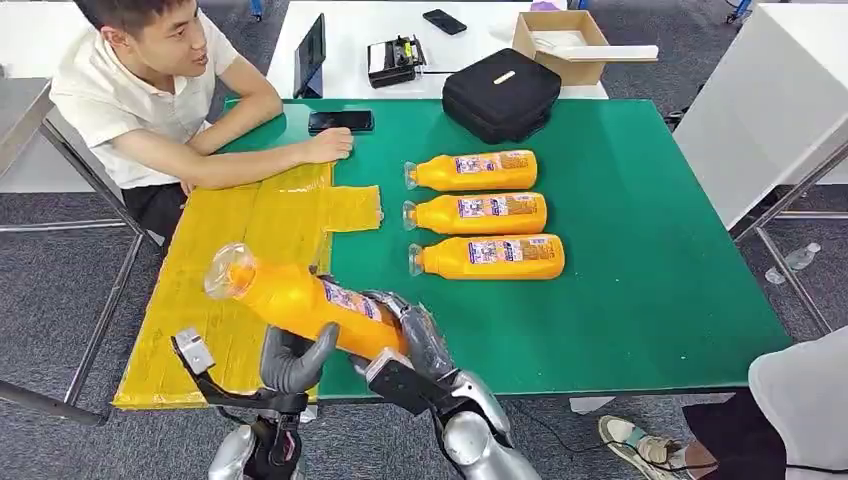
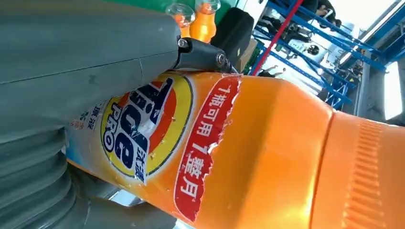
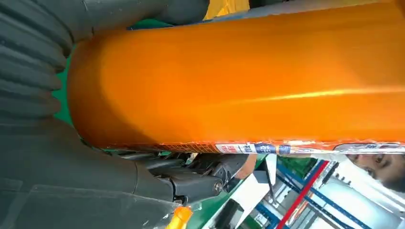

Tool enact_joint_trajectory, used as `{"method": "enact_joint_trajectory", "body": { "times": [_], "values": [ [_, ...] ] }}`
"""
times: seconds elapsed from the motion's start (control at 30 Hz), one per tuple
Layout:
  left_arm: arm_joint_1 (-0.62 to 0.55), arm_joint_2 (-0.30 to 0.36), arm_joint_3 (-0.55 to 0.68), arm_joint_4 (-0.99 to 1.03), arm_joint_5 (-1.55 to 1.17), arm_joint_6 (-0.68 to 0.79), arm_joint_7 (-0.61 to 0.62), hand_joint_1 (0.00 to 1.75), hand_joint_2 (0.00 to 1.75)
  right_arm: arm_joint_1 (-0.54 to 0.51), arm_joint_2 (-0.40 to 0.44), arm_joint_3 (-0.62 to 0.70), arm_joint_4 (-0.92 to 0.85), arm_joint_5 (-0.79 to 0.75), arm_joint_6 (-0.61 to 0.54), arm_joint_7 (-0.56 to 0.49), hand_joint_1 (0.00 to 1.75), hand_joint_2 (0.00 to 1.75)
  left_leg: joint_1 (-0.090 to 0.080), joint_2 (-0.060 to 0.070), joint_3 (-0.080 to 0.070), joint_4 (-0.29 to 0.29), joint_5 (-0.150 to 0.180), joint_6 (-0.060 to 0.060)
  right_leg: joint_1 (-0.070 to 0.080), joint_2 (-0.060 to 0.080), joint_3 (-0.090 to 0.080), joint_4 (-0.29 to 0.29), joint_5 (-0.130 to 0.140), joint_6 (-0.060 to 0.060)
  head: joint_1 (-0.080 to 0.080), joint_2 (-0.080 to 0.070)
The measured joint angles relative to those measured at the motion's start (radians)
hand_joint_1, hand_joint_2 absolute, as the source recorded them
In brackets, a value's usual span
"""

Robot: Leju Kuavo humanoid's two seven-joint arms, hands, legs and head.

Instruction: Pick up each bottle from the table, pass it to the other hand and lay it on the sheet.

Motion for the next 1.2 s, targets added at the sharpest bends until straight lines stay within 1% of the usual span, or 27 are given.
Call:
{"method": "enact_joint_trajectory", "body": {
  "times": [0.17,0.27,0.4,0.5,0.57,0.67,0.77,0.9,0.97,1.03,1.1,1.2],
  "values": [
    [-0.003,0.000,-0.002,0.006,-0.073,0.039,-0.024,1.75,1.75,-0.003,0.000,-0.002,0.007,0.006,-0.004,0.008,0.00,1.75,0.000,0.000,0.000,0.000,0.000,0.000,0.000,0.000,0.000,0.000,0.000,0.000,0.000,0.000],
    [-0.003,0.000,-0.006,0.005,-0.186,0.135,-0.044,1.75,1.75,-0.001,0.001,-0.003,0.006,0.014,-0.014,0.039,0.00,1.75,0.000,0.000,0.000,0.000,0.000,0.000,0.000,0.000,-0.001,0.000,0.000,0.000,0.000,0.000],
    [0.004,0.000,-0.004,-0.029,-0.284,0.184,-0.044,1.75,1.75,0.013,0.007,-0.023,0.002,0.055,-0.062,0.057,0.00,1.75,0.000,0.000,-0.001,0.000,0.000,0.000,0.000,0.000,0.000,0.000,0.000,0.000,0.000,0.000],
    [0.014,0.000,0.005,-0.076,-0.314,0.194,-0.039,1.75,1.75,0.019,0.009,-0.052,-0.011,0.108,-0.107,0.068,0.00,1.75,0.000,0.000,-0.001,0.000,0.000,0.000,0.000,0.000,-0.001,0.000,0.000,0.000,0.000,0.000],
    [0.022,0.000,0.011,-0.104,-0.329,0.195,-0.036,1.75,1.75,0.022,0.015,-0.076,-0.024,0.194,-0.178,0.083,0.00,1.75,0.000,0.000,-0.001,0.000,0.000,0.000,0.000,0.000,0.000,0.000,0.000,0.000,0.000,0.000],
    [0.035,-0.002,0.021,-0.143,-0.366,0.204,-0.039,1.75,1.75,0.026,0.021,-0.113,-0.053,0.295,-0.240,0.098,0.00,1.75,0.000,0.000,-0.001,0.000,0.000,0.000,0.000,0.000,-0.001,0.000,0.000,0.000,0.000,0.000],
    [0.042,-0.003,0.030,-0.173,-0.407,0.223,-0.052,1.75,1.75,0.029,0.025,-0.145,-0.082,0.350,-0.269,0.107,0.00,1.75,0.000,0.000,-0.001,0.000,0.000,0.000,0.000,0.000,0.000,0.000,0.000,0.000,0.000,0.000],
    [0.048,-0.004,0.035,-0.199,-0.442,0.245,-0.064,1.75,1.75,0.032,0.029,-0.174,-0.111,0.374,-0.284,0.111,0.00,1.75,0.000,0.000,-0.001,0.000,0.000,0.000,0.000,0.000,-0.001,0.000,0.000,0.000,0.000,0.000],
    [0.049,-0.004,0.035,-0.211,-0.547,0.305,-0.082,1.75,1.75,0.036,0.031,-0.187,-0.124,0.403,-0.313,0.116,0.00,1.75,0.000,0.000,-0.001,0.000,0.000,0.000,0.000,0.000,-0.001,0.000,0.000,0.000,0.000,0.000],
    [0.048,-0.003,0.034,-0.227,-0.749,0.414,-0.091,1.75,1.75,0.041,0.031,-0.202,-0.145,0.430,-0.344,0.121,0.00,1.75,0.000,0.000,-0.001,0.000,0.000,0.000,0.000,0.000,-0.001,0.000,0.000,0.000,0.000,0.000],
    [0.040,-0.002,0.032,-0.247,-1.008,0.538,-0.078,1.75,1.75,0.048,0.031,-0.221,-0.177,0.444,-0.366,0.124,0.00,1.75,0.000,0.000,-0.001,0.000,0.000,0.000,0.000,0.000,-0.001,0.000,0.000,0.000,0.000,0.000],
    [0.024,0.005,0.029,-0.265,-1.270,0.629,-0.051,1.75,1.75,0.051,0.031,-0.246,-0.238,0.446,-0.370,0.118,0.00,1.75,0.000,0.000,-0.001,0.000,0.000,0.000,0.000,0.000,-0.001,0.000,0.000,0.000,0.000,0.000]
  ]
}}
